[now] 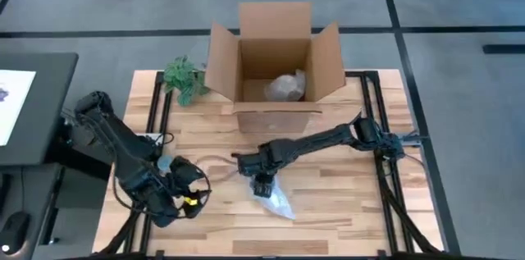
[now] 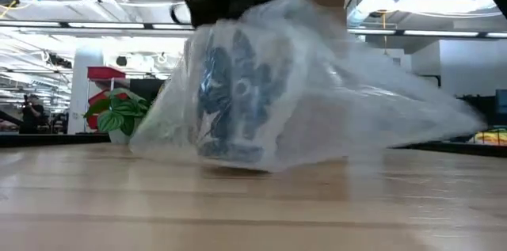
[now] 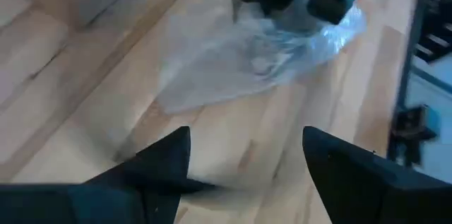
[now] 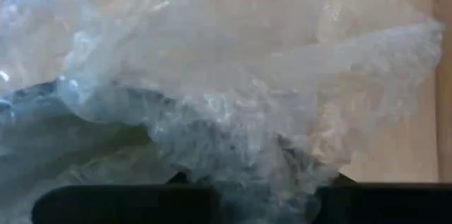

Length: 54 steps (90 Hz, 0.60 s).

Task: Wrap mug
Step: Wrap the blue mug with bubble wrap

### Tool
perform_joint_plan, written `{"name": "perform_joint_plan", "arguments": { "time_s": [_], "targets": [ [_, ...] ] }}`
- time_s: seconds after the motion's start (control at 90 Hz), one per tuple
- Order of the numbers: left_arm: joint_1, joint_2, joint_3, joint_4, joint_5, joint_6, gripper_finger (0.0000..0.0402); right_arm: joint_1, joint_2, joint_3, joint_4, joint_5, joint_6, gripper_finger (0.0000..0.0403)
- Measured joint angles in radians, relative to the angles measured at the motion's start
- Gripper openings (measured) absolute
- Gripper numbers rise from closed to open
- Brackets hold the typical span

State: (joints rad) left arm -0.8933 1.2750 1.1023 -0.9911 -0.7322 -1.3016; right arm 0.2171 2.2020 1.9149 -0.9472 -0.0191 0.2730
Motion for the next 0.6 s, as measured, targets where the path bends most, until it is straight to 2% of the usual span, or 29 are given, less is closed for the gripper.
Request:
{"name": "perform_joint_plan", "arguments": {
  "time_s": [0.133, 0.311, 0.478, 0.6],
  "targets": [
    [-0.047, -0.048, 0.000, 0.002, 0.000, 0.090, 0.0251, 0.089, -0.082, 0.051, 0.007, 0.074, -0.210, 0.0032],
    [-0.114, -0.058, 0.000, 0.021, 0.002, 0.179, 0.0251, 0.222, -0.153, 0.082, 0.000, 0.190, -0.413, 0.0032],
    [-0.165, -0.056, -0.013, 0.059, 0.085, 0.216, 0.0251, 0.287, -0.193, 0.087, -0.061, 0.248, -0.397, 0.0032],
    [-0.198, -0.053, -0.127, 0.165, 0.082, 0.155, 0.0251, 0.293, -0.185, 0.088, -0.073, 0.286, -0.348, 0.0032]
  ]
}}
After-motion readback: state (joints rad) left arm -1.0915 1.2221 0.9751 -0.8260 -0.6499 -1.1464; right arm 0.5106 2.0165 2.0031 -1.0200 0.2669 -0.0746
